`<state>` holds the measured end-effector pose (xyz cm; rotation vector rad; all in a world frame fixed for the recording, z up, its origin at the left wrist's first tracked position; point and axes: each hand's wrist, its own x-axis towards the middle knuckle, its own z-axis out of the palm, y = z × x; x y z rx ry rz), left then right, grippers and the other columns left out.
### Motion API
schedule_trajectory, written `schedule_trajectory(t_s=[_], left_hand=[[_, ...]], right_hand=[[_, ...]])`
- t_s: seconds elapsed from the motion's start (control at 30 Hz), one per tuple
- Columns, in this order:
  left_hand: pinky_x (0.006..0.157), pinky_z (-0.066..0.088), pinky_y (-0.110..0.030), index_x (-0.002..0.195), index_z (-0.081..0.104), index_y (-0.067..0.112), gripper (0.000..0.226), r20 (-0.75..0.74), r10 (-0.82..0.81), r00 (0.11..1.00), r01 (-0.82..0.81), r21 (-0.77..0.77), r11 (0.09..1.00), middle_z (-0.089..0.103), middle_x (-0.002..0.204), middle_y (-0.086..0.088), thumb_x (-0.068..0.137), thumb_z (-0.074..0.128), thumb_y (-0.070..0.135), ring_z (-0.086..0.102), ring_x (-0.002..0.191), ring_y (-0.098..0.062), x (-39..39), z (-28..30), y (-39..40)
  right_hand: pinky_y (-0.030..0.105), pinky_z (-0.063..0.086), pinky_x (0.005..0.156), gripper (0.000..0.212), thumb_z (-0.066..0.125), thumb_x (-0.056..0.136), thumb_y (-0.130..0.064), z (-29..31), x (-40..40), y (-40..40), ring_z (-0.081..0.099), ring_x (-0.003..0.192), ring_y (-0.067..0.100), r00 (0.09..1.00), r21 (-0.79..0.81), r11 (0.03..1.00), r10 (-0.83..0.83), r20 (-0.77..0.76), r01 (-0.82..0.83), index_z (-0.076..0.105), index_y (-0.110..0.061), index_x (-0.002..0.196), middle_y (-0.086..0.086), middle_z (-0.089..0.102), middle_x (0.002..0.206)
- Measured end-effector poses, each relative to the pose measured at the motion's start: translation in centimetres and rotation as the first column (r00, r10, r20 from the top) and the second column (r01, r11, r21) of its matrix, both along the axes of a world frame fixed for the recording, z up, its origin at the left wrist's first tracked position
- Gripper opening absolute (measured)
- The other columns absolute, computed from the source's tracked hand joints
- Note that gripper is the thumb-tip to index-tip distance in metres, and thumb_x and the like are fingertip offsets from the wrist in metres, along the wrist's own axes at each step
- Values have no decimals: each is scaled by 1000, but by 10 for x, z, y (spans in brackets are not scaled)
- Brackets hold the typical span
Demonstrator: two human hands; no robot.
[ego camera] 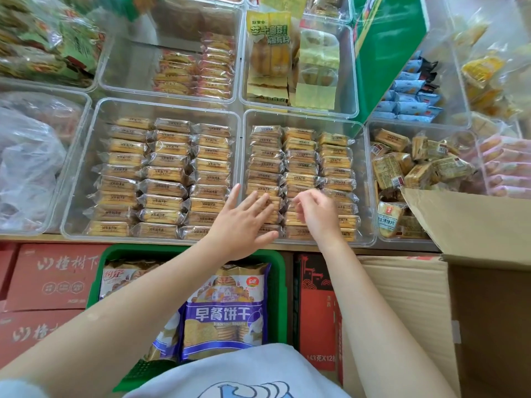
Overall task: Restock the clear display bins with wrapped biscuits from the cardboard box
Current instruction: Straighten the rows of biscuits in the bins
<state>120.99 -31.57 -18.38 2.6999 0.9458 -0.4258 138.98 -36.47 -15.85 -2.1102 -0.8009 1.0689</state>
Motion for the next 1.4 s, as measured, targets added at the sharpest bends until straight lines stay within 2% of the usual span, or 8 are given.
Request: schedule_trajectory(t_s=[0.1,0.23,0.47,0.6,0.8,1.0,1.17,1.4], left_hand=[[118,-15,-63,161,10,32,80,-34,-46,998,46,4,999,4,169,2,94,0,75,2,156,-23,6,0,5],[117,-19,-62,160,11,39,73,24,-97,995,98,-20,995,-2,169,5,96,6,75,-7,155,-22,-1,5,10],[121,-12,-59,155,30,39,79,50,-36,998,37,-24,999,6,169,5,92,-3,75,-1,156,-19,4,11,14],[123,-8,-55,160,13,27,81,43,66,997,-69,60,996,2,168,2,94,-1,72,-6,155,-16,2,7,38],[124,-6,-55,161,12,24,76,17,50,999,-51,95,994,2,169,1,100,11,68,-12,154,-18,1,-4,52],[123,-5,-53,160,23,27,69,92,105,990,-109,39,993,16,168,-2,101,24,61,0,156,-19,6,-11,61],[124,-5,-53,159,23,27,67,111,106,988,-112,48,993,13,169,0,101,26,59,-1,156,-17,6,-11,63],[124,-6,-54,160,19,27,68,101,147,984,-152,43,988,9,169,2,100,29,56,-4,156,-16,13,-12,70]], right_hand=[[33,44,75,30,44,103,-35,-3,1,0,58,86,16,995,-131,988,92,48,-85,67,-16,99,-6,62,85],[36,48,72,25,44,102,-33,1,-4,16,60,81,20,994,-22,1000,-8,109,10,61,-18,91,-2,64,84],[41,50,103,34,36,108,-41,-3,-18,36,63,110,17,964,74,989,-109,-244,130,58,-18,120,2,66,115],[42,46,109,50,31,108,-45,-6,-19,42,60,120,22,909,75,971,-185,-374,229,52,-9,137,12,61,131],[48,39,114,57,26,107,-51,-7,-29,50,51,131,21,959,47,981,-175,-222,190,46,-15,145,5,52,145],[43,37,115,68,25,104,-60,-8,-22,57,56,126,18,919,15,994,-92,-384,106,44,-12,148,8,53,144],[45,46,107,59,23,107,-54,-8,-6,65,65,109,18,958,68,982,-157,-238,178,52,-12,136,6,66,122],[36,41,110,60,28,106,-54,-9,-20,77,59,123,16,947,65,989,-109,-302,134,47,-12,144,4,60,136]])
